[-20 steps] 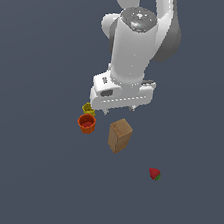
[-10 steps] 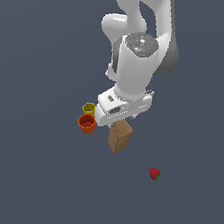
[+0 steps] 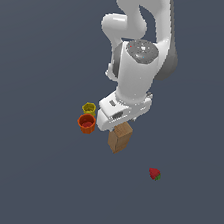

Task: Pick up a designated object from a clutter of objects.

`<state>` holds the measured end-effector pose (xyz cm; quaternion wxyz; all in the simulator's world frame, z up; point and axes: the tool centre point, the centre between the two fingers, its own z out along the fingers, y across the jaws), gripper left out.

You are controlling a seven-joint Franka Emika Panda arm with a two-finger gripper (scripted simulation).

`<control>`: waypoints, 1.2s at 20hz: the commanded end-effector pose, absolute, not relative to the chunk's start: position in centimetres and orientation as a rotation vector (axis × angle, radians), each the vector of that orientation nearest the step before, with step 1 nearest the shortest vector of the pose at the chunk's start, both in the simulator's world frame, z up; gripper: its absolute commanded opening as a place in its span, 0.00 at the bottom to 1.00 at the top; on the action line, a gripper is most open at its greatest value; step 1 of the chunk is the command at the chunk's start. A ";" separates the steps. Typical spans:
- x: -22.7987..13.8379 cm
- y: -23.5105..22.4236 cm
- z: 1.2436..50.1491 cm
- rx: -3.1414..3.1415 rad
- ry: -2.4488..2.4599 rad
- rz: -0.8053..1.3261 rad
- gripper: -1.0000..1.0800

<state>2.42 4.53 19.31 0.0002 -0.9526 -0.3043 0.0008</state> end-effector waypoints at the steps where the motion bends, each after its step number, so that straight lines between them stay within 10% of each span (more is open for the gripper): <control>1: 2.4 4.5 19.2 -2.992 -0.956 0.002 0.96; 17: 2.4 4.6 14.3 -2.990 -0.963 0.000 0.96; 18: 2.4 4.6 14.3 -2.990 -0.963 0.000 0.00; 24: 2.4 4.6 14.3 -2.990 -0.963 0.000 0.00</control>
